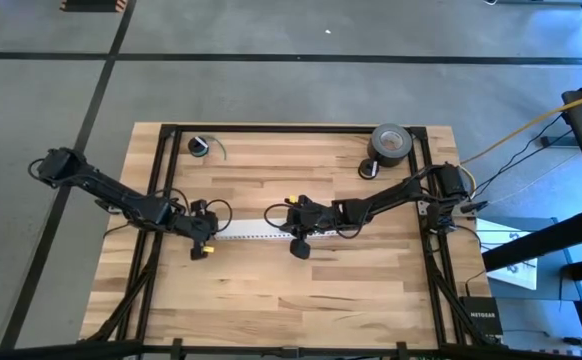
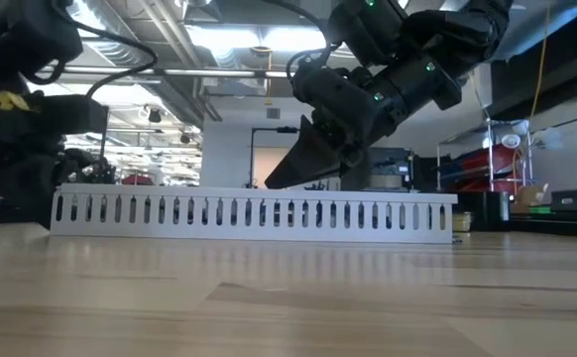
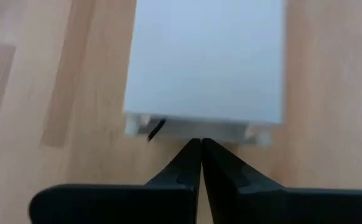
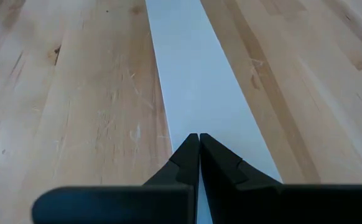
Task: Ziptie cables
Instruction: Close the white cable duct
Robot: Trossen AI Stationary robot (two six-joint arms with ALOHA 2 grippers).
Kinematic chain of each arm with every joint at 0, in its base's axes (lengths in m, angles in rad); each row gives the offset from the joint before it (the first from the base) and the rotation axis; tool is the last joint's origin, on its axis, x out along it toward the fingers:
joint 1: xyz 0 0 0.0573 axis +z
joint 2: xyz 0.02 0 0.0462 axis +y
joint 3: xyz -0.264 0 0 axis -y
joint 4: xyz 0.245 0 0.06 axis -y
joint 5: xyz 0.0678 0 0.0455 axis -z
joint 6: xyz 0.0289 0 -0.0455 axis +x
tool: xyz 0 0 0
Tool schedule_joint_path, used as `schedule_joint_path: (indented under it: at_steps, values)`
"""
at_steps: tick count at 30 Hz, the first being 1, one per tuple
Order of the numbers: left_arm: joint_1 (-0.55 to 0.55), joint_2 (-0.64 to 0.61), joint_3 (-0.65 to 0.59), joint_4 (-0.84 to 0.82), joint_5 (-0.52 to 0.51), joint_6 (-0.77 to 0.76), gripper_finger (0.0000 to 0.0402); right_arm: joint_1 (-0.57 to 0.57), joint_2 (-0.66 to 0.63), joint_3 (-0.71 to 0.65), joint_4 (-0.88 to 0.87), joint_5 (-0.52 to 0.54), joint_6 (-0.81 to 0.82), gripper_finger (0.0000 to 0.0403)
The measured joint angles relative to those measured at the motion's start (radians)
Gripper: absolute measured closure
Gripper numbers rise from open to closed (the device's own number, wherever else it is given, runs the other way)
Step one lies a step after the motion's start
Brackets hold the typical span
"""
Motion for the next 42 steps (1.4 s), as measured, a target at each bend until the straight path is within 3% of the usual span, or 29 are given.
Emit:
schedule_joint_path:
  at_steps: [13, 26, 33, 42]
  values:
    - [-0.001, -0.005, -0.121, 0.249, -0.01, -0.011, 0.0401, 0.0, 0.098, 0.065, 0.048, -0.02, 0.022, 0.0403]
    - [-0.001, 0.0, -0.126, 0.284, -0.016, -0.001, 0.0401, -0.001, 0.212, 0.164, 0.045, -0.06, 0.023, 0.0403]
    - [-0.001, 0.001, -0.126, 0.287, -0.018, -0.007, 0.0401, -0.007, 0.268, 0.29, -0.117, -0.071, 0.023, 0.0403]
    - [-0.001, 0.001, -0.126, 0.293, -0.019, -0.008, 0.0402, -0.025, 0.285, 0.291, -0.066, -0.107, 0.02, 0.0403]
